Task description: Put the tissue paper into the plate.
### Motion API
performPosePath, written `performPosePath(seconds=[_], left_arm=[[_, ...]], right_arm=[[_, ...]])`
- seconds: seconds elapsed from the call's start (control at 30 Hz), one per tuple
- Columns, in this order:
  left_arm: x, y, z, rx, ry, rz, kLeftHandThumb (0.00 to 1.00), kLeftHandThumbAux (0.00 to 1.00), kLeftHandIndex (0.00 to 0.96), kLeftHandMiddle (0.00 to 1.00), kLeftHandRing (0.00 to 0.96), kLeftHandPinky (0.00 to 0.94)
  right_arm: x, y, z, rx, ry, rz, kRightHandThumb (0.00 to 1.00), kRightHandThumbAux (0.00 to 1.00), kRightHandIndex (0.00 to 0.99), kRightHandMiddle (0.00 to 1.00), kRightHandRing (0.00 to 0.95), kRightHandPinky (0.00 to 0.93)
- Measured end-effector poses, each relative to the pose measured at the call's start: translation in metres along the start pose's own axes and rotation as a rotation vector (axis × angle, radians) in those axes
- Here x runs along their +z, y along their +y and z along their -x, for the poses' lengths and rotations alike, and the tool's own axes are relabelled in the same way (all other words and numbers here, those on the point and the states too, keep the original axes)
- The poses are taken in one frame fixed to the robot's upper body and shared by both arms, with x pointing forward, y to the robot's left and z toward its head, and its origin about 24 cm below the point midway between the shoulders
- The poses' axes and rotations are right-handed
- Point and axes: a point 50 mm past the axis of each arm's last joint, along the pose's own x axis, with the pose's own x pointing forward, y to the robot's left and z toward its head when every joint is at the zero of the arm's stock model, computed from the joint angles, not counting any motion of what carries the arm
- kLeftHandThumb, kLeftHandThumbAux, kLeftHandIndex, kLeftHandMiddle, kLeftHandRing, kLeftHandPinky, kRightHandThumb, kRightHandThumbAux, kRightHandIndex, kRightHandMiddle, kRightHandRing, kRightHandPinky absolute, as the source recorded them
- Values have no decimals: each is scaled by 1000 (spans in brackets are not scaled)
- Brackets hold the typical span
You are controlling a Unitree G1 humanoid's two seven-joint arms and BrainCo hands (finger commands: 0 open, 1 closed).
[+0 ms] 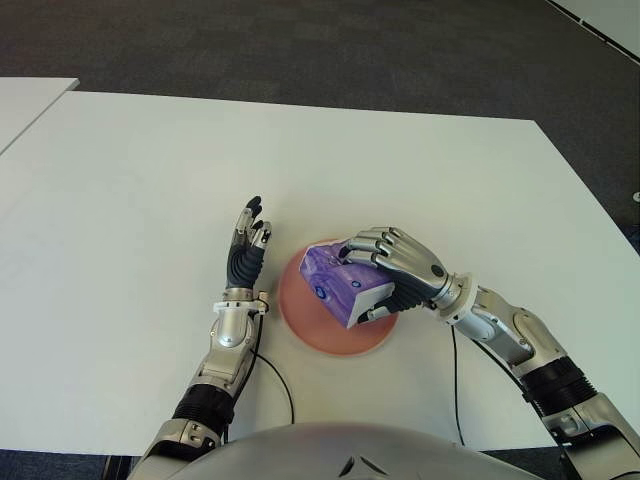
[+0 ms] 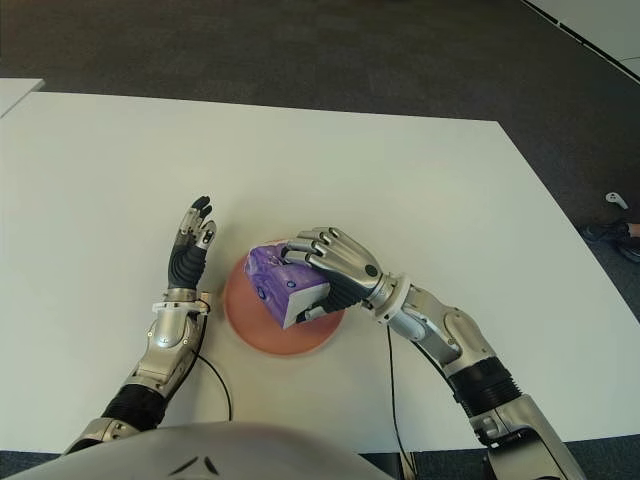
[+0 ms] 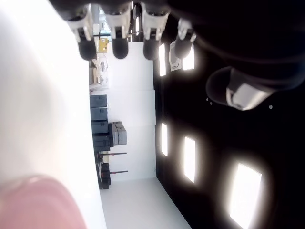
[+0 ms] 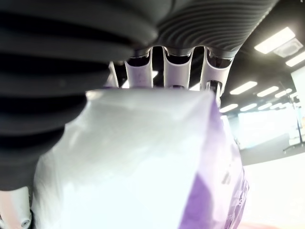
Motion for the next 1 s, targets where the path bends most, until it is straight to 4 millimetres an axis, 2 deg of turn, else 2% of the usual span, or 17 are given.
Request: performPosePath(seconds=[0.9, 1.0], left_arm=[[-1, 0, 0, -7, 12, -3, 0, 368, 0, 0, 0, 0], [-1, 0, 0, -7, 16, -4, 0, 369, 0, 0, 0, 0]], right_arm=[[-6, 11, -2, 43, 18, -30, 859, 673, 412, 545, 865, 838], [-6, 13, -3, 35, 25, -41, 854, 672, 417, 560, 803, 770]])
